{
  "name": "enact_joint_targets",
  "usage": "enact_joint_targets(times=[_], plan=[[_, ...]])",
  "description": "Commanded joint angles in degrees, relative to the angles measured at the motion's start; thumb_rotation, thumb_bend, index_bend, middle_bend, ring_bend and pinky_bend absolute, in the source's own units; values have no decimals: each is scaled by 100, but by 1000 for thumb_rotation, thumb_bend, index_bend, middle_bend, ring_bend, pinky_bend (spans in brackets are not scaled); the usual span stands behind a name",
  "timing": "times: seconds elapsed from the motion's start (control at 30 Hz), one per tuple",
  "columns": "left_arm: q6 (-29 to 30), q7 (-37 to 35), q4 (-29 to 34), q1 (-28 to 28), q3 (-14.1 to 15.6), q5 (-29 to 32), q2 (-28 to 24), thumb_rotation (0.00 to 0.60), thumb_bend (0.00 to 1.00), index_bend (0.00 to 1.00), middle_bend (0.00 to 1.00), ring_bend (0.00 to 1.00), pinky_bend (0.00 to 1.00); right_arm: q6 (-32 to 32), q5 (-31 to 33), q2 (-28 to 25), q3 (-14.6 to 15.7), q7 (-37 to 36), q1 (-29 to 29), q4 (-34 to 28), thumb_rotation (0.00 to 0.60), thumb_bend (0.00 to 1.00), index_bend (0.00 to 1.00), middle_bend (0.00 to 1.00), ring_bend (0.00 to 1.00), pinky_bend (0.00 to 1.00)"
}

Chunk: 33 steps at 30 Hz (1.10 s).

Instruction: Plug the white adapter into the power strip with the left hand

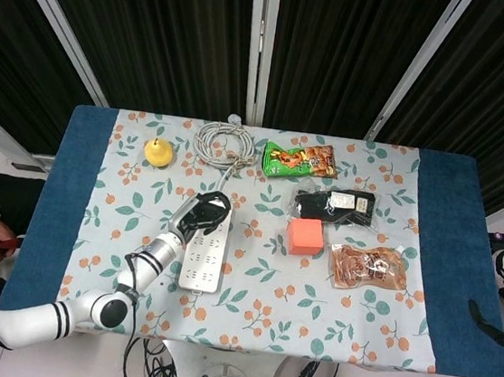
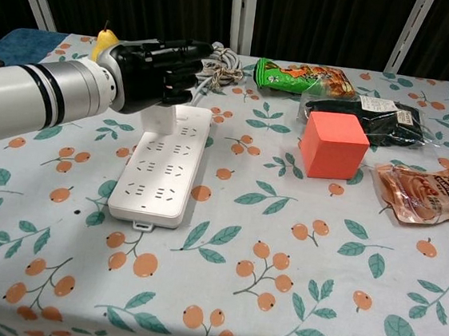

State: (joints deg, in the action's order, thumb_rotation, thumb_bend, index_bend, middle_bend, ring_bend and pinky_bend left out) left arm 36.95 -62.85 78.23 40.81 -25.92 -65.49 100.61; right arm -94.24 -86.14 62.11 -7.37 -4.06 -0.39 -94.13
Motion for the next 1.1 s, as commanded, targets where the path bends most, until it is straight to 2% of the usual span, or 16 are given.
enact_joint_targets(times=[0.03, 0.2, 0.33, 0.43, 0.57, 0.7, 0.77, 0.87, 0.97, 1.1], plan=[[0, -11, 1, -6, -2, -6, 3, 600, 455, 803, 870, 815, 907, 8, 2, 2, -2, 1, 5, -1, 600, 163, 0, 0, 0, 0], [121, -28, 90, -32, -96, -99, -80, 600, 455, 800, 862, 810, 903, -1, -5, -10, -5, 7, 2, -15, 600, 164, 0, 0, 0, 0], [351, 11, 348, -110, -200, -309, -345, 600, 455, 779, 824, 774, 882, -20, -16, -20, -5, -5, -9, -20, 600, 164, 0, 0, 0, 0], [583, 71, 539, -199, -193, -680, -665, 600, 455, 714, 768, 716, 828, -18, -30, -24, 0, -25, -7, -11, 600, 163, 0, 0, 0, 0], [1075, 470, 655, -386, -72, -1176, -1144, 600, 451, 567, 672, 608, 678, 13, -57, -53, 12, -41, 8, 7, 600, 164, 0, 0, 0, 0], [1893, 1912, 477, -660, 144, -1469, -1497, 600, 439, 459, 577, 500, 529, 184, -115, -160, 56, -92, 81, 5, 600, 165, 0, 0, 0, 0], [2410, 3007, 337, -866, 263, -1507, -1627, 600, 404, 426, 528, 445, 444, 352, -164, -261, 109, -178, 145, 8, 600, 168, 0, 0, 0, 0], [3001, 4635, 167, -1181, 502, -1533, -1864, 600, 268, 360, 398, 300, 300, 589, -214, -372, 163, -339, 252, 38, 600, 171, 0, 0, 0, 0], [3456, 5835, 182, -1534, 737, -1482, -2138, 600, 150, 275, 247, 153, 165, 804, -208, -395, 194, -483, 356, 129, 600, 174, 0, 0, 0, 0], [3956, 6652, 320, -2026, 1057, -1439, -2486, 600, 98, 209, 151, 63, 41, 936, -214, -357, 208, -618, 447, 256, 600, 174, 0, 0, 0, 0]])
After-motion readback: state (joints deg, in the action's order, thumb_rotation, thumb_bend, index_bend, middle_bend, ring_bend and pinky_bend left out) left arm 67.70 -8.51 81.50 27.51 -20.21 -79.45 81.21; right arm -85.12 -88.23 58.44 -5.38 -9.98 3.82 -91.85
